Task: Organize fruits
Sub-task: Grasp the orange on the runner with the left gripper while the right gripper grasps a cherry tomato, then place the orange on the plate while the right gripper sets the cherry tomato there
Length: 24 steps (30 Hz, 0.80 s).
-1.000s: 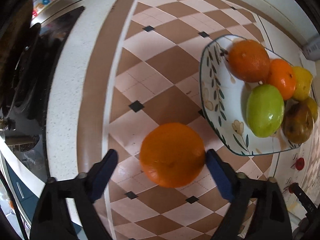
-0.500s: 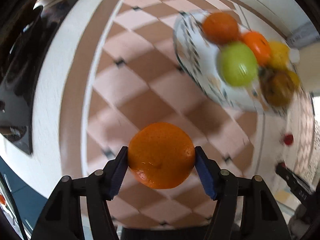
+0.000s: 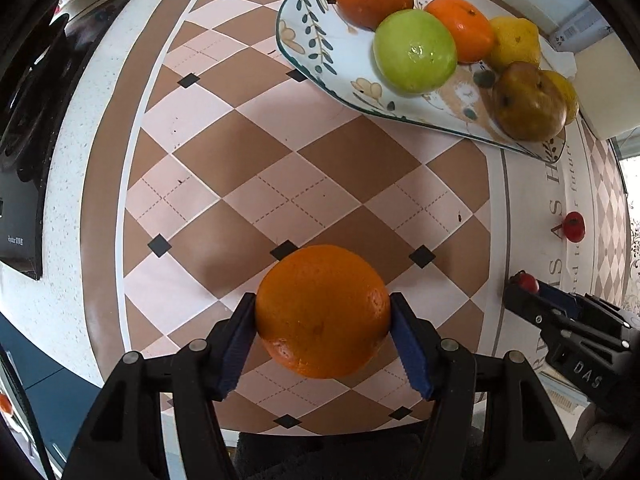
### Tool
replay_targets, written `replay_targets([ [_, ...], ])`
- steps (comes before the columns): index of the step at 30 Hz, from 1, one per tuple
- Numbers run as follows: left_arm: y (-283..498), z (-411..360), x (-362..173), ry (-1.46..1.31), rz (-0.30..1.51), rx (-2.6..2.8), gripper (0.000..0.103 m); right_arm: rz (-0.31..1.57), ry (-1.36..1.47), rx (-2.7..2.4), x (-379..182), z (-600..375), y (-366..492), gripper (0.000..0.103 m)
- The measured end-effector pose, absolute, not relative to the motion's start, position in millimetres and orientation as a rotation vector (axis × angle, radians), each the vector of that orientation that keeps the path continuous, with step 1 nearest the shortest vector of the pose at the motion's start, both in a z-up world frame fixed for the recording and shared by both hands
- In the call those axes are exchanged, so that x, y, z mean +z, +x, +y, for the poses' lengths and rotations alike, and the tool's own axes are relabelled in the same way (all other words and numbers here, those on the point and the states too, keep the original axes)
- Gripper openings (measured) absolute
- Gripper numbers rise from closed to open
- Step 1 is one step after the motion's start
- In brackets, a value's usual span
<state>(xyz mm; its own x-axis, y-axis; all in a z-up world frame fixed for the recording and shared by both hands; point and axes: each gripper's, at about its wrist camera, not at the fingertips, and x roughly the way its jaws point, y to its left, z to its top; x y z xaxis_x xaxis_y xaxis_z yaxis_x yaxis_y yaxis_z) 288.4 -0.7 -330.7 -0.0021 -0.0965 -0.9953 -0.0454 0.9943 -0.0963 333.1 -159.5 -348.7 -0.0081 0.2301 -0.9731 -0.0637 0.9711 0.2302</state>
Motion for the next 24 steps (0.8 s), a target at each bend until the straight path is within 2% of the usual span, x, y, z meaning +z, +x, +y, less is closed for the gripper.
replay_targets([
  [7, 306, 10, -322, -0.148, 1.566, -0.046, 0.062, 1.533, 0.101, 0.268, -346, -151, 324, 0.032],
  [16, 391, 60, -251, -0.281, 1.44, -0.06, 0.062, 1.431, 0.27, 0.358, -303, -134, 365, 0.032],
  [24, 471, 65, -287, -0.389, 1.548, -0.085, 0.063, 1.43, 0.388, 0.339, -313, -115, 419, 0.032],
])
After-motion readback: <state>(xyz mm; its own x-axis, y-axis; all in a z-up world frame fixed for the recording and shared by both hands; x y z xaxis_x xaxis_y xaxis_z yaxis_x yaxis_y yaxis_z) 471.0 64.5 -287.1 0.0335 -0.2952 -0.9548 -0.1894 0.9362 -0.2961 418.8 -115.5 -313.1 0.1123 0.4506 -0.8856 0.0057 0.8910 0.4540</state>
